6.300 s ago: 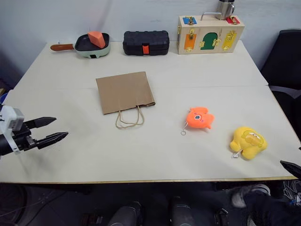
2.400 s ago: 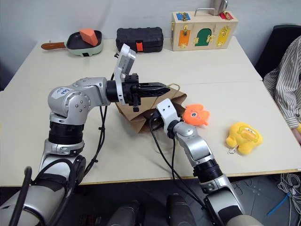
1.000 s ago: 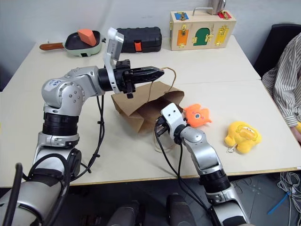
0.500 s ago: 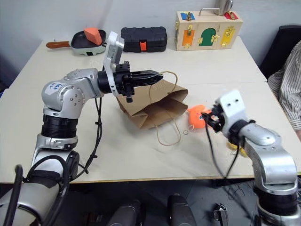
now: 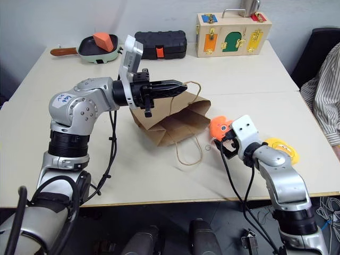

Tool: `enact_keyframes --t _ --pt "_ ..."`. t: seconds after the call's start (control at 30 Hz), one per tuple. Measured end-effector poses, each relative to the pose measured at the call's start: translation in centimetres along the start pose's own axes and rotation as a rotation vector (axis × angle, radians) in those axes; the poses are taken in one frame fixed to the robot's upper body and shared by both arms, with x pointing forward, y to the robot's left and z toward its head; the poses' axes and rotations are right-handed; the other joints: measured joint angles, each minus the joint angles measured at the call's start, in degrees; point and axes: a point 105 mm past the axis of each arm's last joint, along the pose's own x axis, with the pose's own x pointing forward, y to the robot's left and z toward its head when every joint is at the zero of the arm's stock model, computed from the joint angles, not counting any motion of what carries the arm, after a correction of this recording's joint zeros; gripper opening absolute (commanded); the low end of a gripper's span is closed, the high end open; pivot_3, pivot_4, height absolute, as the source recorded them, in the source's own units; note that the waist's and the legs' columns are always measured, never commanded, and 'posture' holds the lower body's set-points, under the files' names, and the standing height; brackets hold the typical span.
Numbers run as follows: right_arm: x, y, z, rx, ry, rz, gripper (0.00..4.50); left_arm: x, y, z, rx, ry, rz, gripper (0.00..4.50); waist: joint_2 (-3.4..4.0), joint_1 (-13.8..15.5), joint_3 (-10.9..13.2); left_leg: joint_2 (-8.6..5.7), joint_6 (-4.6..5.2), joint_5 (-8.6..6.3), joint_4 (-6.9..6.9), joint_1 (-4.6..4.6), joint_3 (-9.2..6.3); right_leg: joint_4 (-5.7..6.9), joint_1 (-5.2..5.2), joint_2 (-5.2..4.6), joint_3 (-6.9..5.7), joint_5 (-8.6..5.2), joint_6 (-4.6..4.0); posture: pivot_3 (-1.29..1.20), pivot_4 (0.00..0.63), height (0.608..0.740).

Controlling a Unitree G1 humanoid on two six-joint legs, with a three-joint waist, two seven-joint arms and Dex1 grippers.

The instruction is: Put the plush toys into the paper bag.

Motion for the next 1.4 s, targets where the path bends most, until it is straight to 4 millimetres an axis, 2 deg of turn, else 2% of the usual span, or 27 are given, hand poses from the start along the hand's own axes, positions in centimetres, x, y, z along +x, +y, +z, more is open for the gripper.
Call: enact_keyframes --t 0.07,0.3,0.4,0.47,0.53,0.63,0.67,0.7,0.73,0.83,0.97,1.13,1.23,1.4 --pt "0.6 -0.3 -0.6 -0.007 0.022 -0.015 3.87 0.0 0.0 0.0 0.000 0.000 0.002 0.00 0.00 0.03 0.00 0.00 0.00 0.00 0.01 0.00 0.00 -0.01 0.00 -0.01 0.00 0.00 0.00 0.00 0.150 0.740" --pt "1.5 -1.2 -0.7 -0.024 -0.013 -0.081 1.49 0.0 0.1 0.0 0.000 -0.001 0.009 0.00 0.00 -0.06 0.00 0.00 -0.01 0.00 0.01 0.00 0.02 0.01 0.00 -0.01 0.00 0.00 0.00 0.00 0.150 0.740" --pt "1.4 -1.5 -0.6 -0.025 -0.025 -0.097 0.54 0.0 0.1 0.0 0.000 -0.001 0.010 0.00 0.00 -0.07 0.00 0.00 -0.01 0.00 0.01 0.00 0.01 0.00 0.00 -0.01 0.00 0.00 0.00 0.00 0.150 0.740" --pt "0.6 -1.9 -0.6 -0.018 -0.034 -0.110 0.04 0.0 0.1 0.0 0.001 -0.001 0.009 0.00 0.01 0.01 0.00 0.00 -0.01 0.00 0.01 -0.01 0.01 0.01 0.00 -0.01 0.00 0.00 0.00 0.00 0.150 0.740" --pt "-0.8 -3.3 -0.2 0.005 -0.058 -0.139 0.02 -0.2 0.3 0.0 0.001 0.000 0.018 0.00 0.01 0.32 0.00 -0.01 0.00 0.00 0.02 -0.05 -0.02 -0.01 0.00 -0.02 -0.01 0.00 0.00 0.00 0.150 0.740" --pt "-4.4 -4.7 2.8 -0.006 -0.213 -0.123 0.02 -0.5 0.5 -0.1 0.004 0.001 0.029 0.00 0.00 0.33 0.00 -0.01 0.01 -0.01 0.02 -0.07 -0.04 -0.04 0.01 0.00 -0.03 0.00 0.00 0.00 0.150 0.740" --pt "-5.4 -4.5 3.8 -0.035 -0.259 -0.095 0.02 -0.5 0.5 -0.1 0.005 0.000 0.029 0.00 0.00 0.30 0.00 -0.01 0.01 -0.01 0.01 -0.07 -0.05 -0.03 0.01 0.00 -0.03 0.00 0.00 0.00 0.150 0.740" --pt "-7.0 -3.7 4.9 -0.090 -0.309 -0.033 0.02 -0.5 0.4 -0.1 0.006 0.001 0.027 0.00 0.00 0.28 0.00 -0.01 0.01 0.00 -0.02 -0.06 -0.04 -0.03 0.01 0.01 -0.03 0.00 0.00 0.00 0.150 0.740" --pt "-7.7 -2.9 5.4 -0.126 -0.330 0.015 0.02 -0.6 0.5 -0.1 0.006 0.003 0.030 0.00 -0.01 0.27 0.00 0.01 0.01 0.00 -0.01 -0.05 -0.06 -0.03 0.03 0.03 -0.04 0.00 0.00 0.00 0.150 0.740" --pt "-8.7 -0.4 5.4 -0.197 -0.342 0.144 0.02 -0.5 0.4 -0.3 0.004 0.006 0.024 0.00 -0.03 -0.03 0.00 0.01 0.01 0.00 0.04 -0.02 0.07 0.01 0.05 0.03 0.06 0.00 0.00 0.00 0.150 0.740" --pt "-7.8 2.4 6.1 -0.288 -0.369 0.233 0.02 -0.3 0.3 -0.3 0.003 -0.003 0.016 0.00 -0.03 0.05 0.00 0.01 0.00 0.00 0.05 0.07 0.09 -0.05 0.04 0.03 0.10 0.00 0.00 0.00 0.150 0.740" --pt "-4.2 3.9 7.6 -0.541 -0.384 0.156 0.02 0.0 0.2 -0.2 -0.001 -0.008 0.005 0.00 -0.03 0.10 0.00 -0.01 -0.01 0.00 0.04 0.06 0.08 -0.11 0.01 0.01 0.09 0.00 0.00 0.00 0.150 0.740" --pt "-2.4 4.5 7.2 -0.644 -0.364 0.131 0.02 -0.1 0.3 0.0 0.002 -0.008 0.007 0.00 -0.03 0.31 0.00 -0.01 -0.01 0.01 0.03 0.03 0.00 -0.10 0.00 0.00 0.02 0.00 0.00 0.00 0.150 0.740" --pt "-0.7 6.2 6.0 -0.845 -0.338 0.150 0.02 0.1 0.1 0.4 0.006 -0.009 0.000 0.00 -0.03 0.14 0.00 -0.01 -0.01 0.01 0.03 -0.01 0.00 -0.09 0.00 0.00 -0.01 0.00 0.00 0.00 0.150 0.740"
